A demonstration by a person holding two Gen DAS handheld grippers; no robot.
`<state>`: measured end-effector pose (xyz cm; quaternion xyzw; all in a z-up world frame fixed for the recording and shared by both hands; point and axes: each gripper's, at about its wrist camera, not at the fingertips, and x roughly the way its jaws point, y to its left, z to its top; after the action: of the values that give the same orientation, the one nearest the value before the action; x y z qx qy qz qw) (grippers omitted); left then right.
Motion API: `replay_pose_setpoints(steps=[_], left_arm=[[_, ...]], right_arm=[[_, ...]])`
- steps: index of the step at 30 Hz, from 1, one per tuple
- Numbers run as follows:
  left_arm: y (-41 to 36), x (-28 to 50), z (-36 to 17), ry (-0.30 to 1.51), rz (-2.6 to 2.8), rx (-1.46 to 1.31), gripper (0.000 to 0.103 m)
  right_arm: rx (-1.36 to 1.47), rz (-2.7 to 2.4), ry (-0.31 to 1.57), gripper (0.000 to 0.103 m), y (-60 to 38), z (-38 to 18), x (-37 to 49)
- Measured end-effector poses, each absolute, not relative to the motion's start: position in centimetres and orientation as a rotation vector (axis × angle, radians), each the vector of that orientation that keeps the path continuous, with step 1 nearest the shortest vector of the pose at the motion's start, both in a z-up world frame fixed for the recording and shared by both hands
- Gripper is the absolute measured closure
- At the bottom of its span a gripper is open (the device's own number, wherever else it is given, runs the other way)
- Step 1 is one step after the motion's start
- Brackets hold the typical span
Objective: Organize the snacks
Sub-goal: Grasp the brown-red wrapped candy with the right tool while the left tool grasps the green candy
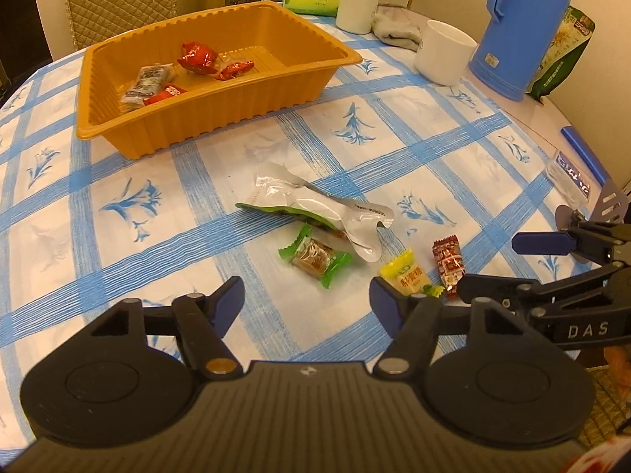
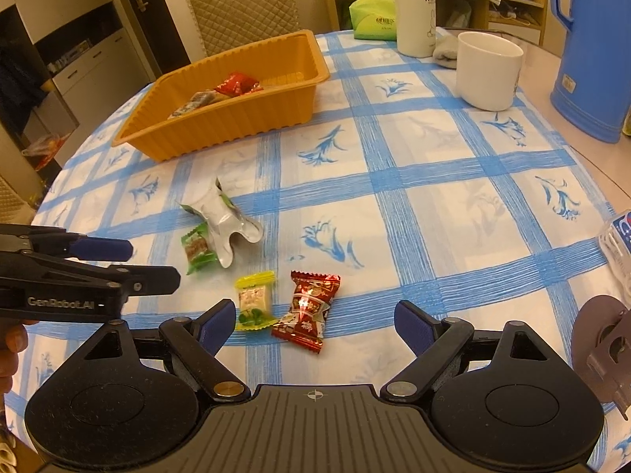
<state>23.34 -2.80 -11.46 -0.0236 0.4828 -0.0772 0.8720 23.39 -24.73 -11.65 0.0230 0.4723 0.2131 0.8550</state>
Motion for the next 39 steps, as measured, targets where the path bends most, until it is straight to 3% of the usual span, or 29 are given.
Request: replay_pose_setpoints(steps=[13,20,31,39], left_arm=[[-3.4,25.8,-13.6,1.024,-0.133,0.013,0.040],[-1.4,25.8,-13.7,1.031,-0.086,0.001,0.040],[1.1,25.1,-13.3,1.029,-0.048,-0.027,0.041],[0.1,25.3,-12.3,0.998,-0.096,-0.040,0.041]], right_arm=[[0.059,0.435,1.016,0.023,-25.1,-12.5,24.5],[0.062,0.447,1.034,0.047,-24.7,-13.1,24.9],[-0.012,0.472,1.011,0.077,-23.1,-13.6,24.7],[-0.066,0.474,0.982,0.079,-22.4,-13.6,25.1]])
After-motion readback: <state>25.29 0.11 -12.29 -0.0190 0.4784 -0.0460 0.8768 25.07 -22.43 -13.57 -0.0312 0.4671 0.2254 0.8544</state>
